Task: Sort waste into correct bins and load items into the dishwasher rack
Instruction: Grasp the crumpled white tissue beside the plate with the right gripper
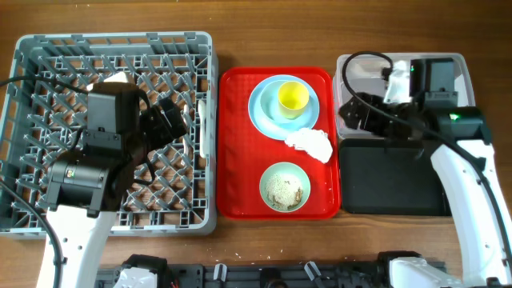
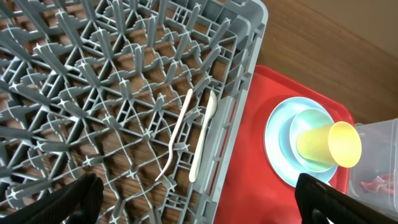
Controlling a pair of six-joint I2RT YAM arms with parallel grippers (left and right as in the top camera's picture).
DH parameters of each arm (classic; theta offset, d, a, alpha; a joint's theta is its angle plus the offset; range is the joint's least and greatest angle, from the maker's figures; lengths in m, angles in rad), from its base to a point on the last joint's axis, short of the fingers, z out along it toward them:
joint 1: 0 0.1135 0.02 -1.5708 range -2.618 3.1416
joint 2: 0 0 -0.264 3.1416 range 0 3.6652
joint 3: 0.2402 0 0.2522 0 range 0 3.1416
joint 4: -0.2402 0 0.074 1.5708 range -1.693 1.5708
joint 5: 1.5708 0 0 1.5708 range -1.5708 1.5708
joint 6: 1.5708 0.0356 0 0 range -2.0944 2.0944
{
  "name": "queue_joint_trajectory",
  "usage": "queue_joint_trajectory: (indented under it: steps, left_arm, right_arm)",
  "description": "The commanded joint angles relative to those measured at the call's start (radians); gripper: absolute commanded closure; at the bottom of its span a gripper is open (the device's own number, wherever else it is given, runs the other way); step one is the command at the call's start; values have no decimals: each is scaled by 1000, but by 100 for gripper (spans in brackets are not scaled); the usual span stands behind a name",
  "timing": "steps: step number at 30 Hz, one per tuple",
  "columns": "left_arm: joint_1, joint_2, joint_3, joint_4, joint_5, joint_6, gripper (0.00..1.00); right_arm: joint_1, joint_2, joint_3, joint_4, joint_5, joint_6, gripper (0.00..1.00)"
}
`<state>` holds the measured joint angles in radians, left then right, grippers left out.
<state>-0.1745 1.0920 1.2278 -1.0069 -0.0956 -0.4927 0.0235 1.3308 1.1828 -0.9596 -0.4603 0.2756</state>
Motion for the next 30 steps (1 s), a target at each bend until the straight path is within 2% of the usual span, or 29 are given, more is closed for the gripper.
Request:
queue_joint_trajectory:
  steps: [1, 3, 4, 6, 7, 10, 11, 12, 15, 22, 23, 26, 27, 29, 30]
  left_arm:
    - [6, -4, 11, 3, -6, -13, 0]
    - [7, -4, 11, 3, -6, -13, 0]
    - [6, -4, 11, 3, -6, -13, 0]
    - [7, -4, 11, 3, -6, -13, 0]
    - [6, -3, 11, 3, -6, -13, 0]
    - [7, -3, 11, 3, -6, -13, 0]
    - [7, -4, 11, 3, -6, -13, 0]
    - [7, -4, 11, 3, -6, -13, 0]
    - [7, -4, 11, 3, -6, -13, 0]
    - [6, -4, 11, 3, -6, -13, 0]
    - [6, -4, 11, 3, -6, -13, 0]
    - [7, -3, 11, 3, -6, -13, 0]
    - [7, -4, 11, 3, -6, -13, 0]
    - [7, -3, 11, 3, -6, -13, 0]
    - [7, -3, 11, 3, -6, -13, 0]
  right_arm:
    - [68, -6, -8, -70, -223, -23, 32]
    - [159, -6, -30, -61, -128, 24, 32]
    - [213, -5, -40, -45, -8, 88, 30]
    - [417, -1, -84, 34, 440, 307, 25]
    - [478, 10, -99, 55, 568, 361, 24]
    - [517, 71, -137, 142, 620, 380, 24]
    - [517, 110, -158, 157, 654, 381, 23]
    - [517, 150, -165, 166, 662, 381, 17]
    - [517, 245, -165, 183, 661, 380, 13]
    - [517, 425, -167, 285, 587, 375, 14]
    - [517, 443, -167, 294, 561, 354, 19]
    - [517, 444, -167, 293, 441, 272, 53]
    - [517, 444, -167, 293, 387, 273, 72]
    - [517, 444, -167, 273, 341, 273, 96]
    - [517, 433, -166, 248, 315, 273, 96]
